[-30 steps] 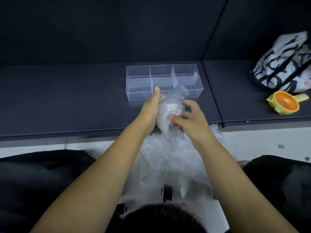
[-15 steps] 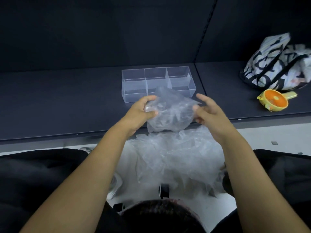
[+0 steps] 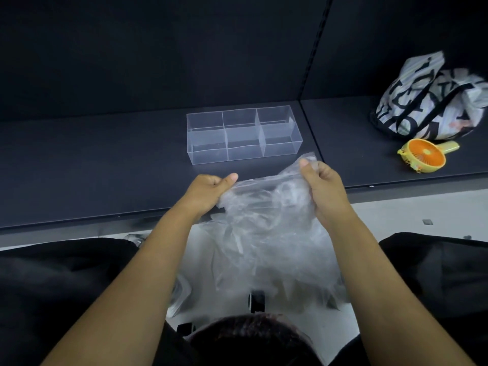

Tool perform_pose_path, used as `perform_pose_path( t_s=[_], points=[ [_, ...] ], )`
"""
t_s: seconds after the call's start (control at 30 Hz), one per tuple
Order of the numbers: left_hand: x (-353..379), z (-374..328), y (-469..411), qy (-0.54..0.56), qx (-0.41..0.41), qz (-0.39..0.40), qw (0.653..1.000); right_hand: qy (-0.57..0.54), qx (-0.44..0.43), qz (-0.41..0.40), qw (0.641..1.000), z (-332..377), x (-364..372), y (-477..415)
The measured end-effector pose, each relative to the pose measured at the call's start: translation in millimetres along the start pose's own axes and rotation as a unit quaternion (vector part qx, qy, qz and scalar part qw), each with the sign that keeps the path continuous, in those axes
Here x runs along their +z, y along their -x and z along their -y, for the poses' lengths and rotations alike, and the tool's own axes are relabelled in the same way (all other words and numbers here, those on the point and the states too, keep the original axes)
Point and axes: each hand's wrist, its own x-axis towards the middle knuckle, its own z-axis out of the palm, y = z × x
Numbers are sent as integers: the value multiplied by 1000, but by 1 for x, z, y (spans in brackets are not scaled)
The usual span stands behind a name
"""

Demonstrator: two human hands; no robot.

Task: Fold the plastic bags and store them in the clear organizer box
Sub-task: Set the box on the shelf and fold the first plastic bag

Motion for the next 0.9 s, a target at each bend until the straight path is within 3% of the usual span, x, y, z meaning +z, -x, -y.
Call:
perform_pose_path(
  t_s=[0.13, 0.27, 0.33, 0.57, 0.67, 0.73, 0.8, 0.9],
  points=[
    [-1, 3, 2, -34, 2, 19, 999, -8, -19, 0, 1000, -1, 9, 4],
    [15, -22, 11, 124, 61, 160, 977, -26, -21, 73, 997, -5, 24, 8],
    [30, -31, 12, 164, 89, 171, 967, -9, -36, 99, 994, -7, 31, 12],
    [19, -12, 0, 193, 16, -44, 980, 87, 41, 135, 986, -13, -18, -3],
    [1, -2, -7, 218, 7, -108, 970, 136, 49, 47, 988, -20, -45, -13],
    [-9, 3, -10, 221, -3, -121, 968, 59, 66, 32, 996, -24, -51, -14],
    [-14, 4, -11, 226, -14, -126, 966, -1, 97, 107, 990, -30, -42, -10],
    [-14, 4, -10, 246, -8, -116, 962, 50, 126, 208, 969, -46, 4, 5]
  ],
)
